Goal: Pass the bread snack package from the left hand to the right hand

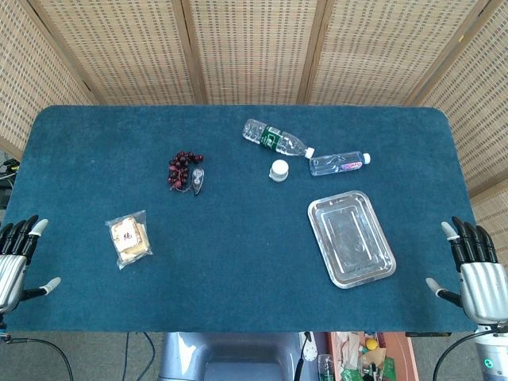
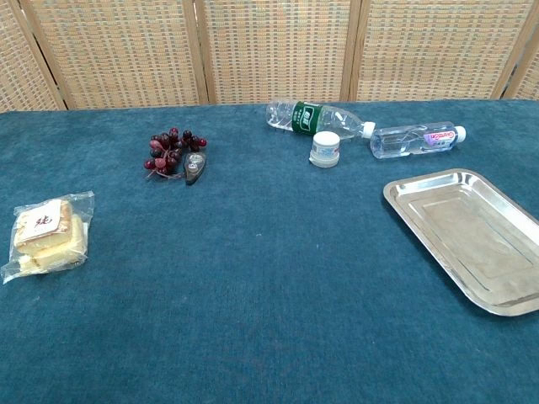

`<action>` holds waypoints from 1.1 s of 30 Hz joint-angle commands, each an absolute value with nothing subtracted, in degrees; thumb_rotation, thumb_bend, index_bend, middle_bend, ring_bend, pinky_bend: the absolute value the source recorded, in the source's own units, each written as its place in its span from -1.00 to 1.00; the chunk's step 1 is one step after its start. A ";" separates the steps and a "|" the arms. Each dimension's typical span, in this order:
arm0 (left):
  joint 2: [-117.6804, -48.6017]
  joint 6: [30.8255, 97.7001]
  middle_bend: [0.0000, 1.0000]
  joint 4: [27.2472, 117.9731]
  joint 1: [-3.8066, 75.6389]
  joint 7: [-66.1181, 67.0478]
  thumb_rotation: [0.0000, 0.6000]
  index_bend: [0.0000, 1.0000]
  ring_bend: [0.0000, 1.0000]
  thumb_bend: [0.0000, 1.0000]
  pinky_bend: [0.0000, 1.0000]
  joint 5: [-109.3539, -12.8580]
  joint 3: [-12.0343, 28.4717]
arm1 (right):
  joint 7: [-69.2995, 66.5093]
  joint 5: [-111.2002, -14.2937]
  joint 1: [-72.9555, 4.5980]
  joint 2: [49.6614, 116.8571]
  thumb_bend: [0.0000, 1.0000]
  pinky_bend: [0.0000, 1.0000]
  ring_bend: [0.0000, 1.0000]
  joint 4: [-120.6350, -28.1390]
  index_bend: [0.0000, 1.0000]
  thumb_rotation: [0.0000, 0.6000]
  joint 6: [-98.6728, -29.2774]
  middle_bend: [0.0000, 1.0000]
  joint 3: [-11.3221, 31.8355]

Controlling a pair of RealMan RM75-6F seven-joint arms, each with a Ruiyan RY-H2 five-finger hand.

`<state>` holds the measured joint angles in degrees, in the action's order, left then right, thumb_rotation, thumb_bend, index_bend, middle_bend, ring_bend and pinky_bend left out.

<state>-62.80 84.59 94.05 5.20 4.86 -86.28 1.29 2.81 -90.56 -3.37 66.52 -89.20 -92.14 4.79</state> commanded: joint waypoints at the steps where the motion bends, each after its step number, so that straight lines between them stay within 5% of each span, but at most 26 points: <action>1: -62.97 84.61 -1.00 94.03 5.16 5.23 1.00 -1.00 -1.00 -1.00 -1.00 -85.98 1.41 | 2.86 -90.61 -3.37 66.46 -1.00 -1.00 -1.00 -89.30 -1.00 1.00 -92.11 -1.00 4.77; 10: -64.77 79.22 -1.00 91.62 8.01 4.71 1.00 -1.00 -1.00 -1.00 -1.00 -84.46 1.94 | 3.72 -90.45 -3.45 66.35 -1.00 -1.00 -1.00 -89.98 -1.00 1.00 -91.34 -1.00 4.51; 22: -74.28 54.65 -1.00 79.31 22.63 -2.56 1.00 -1.00 -1.00 -1.00 -1.00 -80.07 4.04 | 5.65 -88.03 -4.79 66.97 -1.00 -1.00 -1.00 -89.62 -1.00 1.00 -87.34 -1.00 4.66; 27: -77.59 52.18 -1.00 75.72 24.95 -3.75 1.00 -1.00 -1.00 -1.00 -0.98 -78.53 5.04 | 5.26 -86.98 -4.96 67.01 -1.00 -1.00 -1.00 -89.25 -1.00 1.00 -86.64 -1.00 4.95; 31: -79.08 50.06 -0.87 74.05 26.53 -3.53 1.00 -0.97 -0.87 -1.00 -0.49 -76.93 5.58 | 4.95 -86.34 -5.13 67.16 -1.00 -1.00 -1.00 -88.87 -1.00 1.00 -86.37 -1.00 5.30; 33: -79.69 50.17 -0.44 73.55 26.91 -3.71 1.00 -0.65 -0.53 -1.00 -0.16 -76.53 5.98 | 4.77 -86.03 -5.19 67.25 -1.00 -1.00 -1.00 -88.62 -1.00 1.00 -86.22 -1.00 5.43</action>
